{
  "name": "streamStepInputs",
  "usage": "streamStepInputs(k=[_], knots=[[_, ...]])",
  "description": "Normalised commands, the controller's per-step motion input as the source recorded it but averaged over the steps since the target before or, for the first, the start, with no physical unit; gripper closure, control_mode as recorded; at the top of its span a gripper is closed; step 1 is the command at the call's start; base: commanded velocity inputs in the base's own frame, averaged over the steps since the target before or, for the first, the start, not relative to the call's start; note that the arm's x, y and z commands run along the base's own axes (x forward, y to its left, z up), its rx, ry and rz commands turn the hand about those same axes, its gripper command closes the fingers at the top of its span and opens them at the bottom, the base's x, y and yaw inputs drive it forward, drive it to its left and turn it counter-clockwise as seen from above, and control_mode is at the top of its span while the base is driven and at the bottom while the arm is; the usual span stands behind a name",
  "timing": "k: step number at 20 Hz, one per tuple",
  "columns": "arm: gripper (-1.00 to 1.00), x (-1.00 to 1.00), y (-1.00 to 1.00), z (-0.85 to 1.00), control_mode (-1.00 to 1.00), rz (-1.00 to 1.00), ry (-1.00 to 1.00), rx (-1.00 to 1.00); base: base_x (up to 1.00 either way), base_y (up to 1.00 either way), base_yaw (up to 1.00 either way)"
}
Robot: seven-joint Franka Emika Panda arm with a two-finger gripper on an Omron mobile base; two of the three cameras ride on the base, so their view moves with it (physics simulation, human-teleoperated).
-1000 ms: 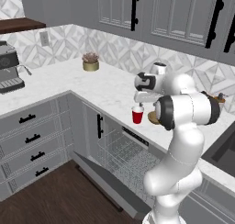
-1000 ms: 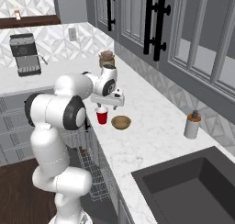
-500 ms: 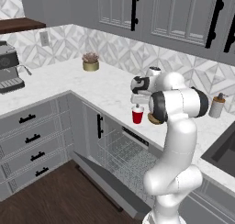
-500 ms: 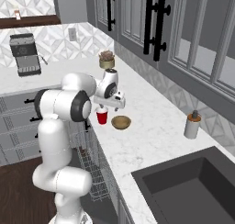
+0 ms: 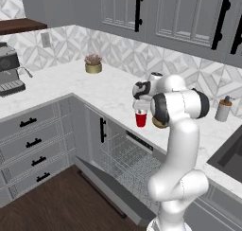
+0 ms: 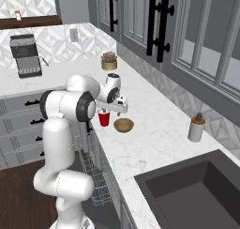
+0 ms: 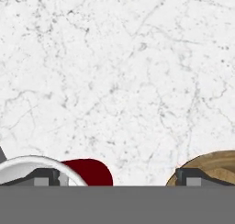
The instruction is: Pick up the cup and bowl from the counter, place them in the dishwasher, and close the dishwasher door.
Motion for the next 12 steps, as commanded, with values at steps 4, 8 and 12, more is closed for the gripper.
streamStepInputs(k=[4,8,12], knots=[[-1.0,0.0,0.0,-0.14,-1.0,0.0,0.0,0.0,0.0,0.0,0.0],[-1.0,-0.04,0.01,-0.09,-1.0,0.0,0.0,0.0,0.0,0.0,0.0],[1.0,-0.01,0.18,-0.16,-1.0,0.0,0.0,0.0,0.0,0.0,0.0]])
